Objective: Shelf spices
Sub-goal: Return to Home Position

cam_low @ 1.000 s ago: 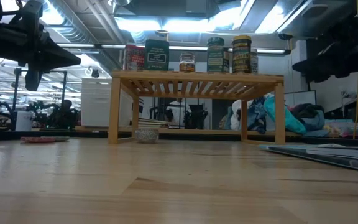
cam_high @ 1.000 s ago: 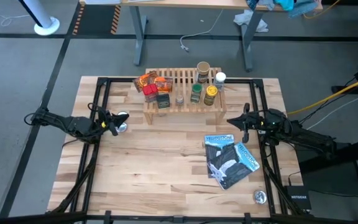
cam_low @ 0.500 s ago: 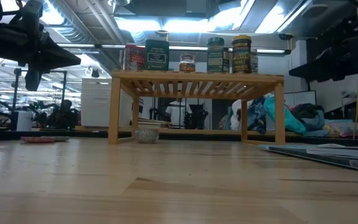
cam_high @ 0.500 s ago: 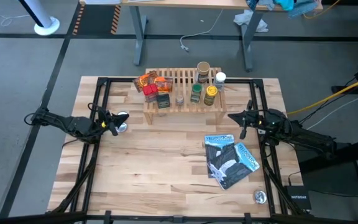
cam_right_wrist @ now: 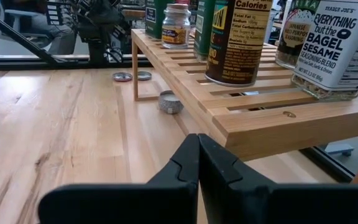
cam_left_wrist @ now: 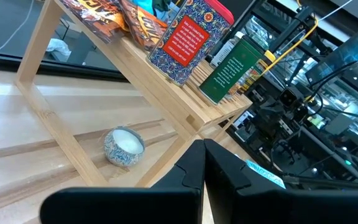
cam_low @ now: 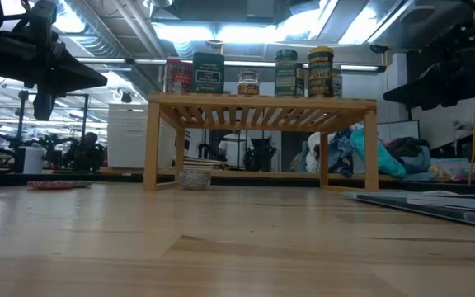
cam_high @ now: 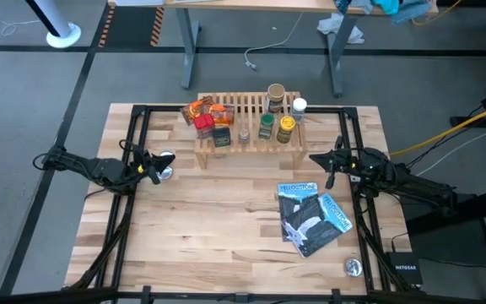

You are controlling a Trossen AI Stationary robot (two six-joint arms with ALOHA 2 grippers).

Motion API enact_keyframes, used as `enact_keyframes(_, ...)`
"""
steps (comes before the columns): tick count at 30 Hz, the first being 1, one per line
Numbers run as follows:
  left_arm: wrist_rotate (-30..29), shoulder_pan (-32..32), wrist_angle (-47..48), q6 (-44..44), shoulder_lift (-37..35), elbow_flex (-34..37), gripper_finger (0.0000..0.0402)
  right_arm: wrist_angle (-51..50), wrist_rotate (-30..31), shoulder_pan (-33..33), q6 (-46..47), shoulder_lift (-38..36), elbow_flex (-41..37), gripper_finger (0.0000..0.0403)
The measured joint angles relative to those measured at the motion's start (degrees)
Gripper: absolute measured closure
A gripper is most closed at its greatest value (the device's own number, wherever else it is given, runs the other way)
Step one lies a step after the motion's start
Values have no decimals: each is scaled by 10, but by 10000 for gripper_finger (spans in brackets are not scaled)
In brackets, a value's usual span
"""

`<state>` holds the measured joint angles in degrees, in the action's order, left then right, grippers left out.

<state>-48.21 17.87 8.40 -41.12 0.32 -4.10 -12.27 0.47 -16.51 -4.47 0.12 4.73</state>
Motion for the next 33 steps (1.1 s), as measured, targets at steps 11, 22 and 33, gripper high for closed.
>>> enact_keyframes(11,0,0,0,0,0,0,402,18,-103,87,33,0,-1,397)
enact_keyframes(22,0,0,0,0,0,0,402,17,-30,244,25,0,-1,397)
enact_keyframes(33,0,0,0,0,0,0,402,18,-24,259,25,0,-1,397)
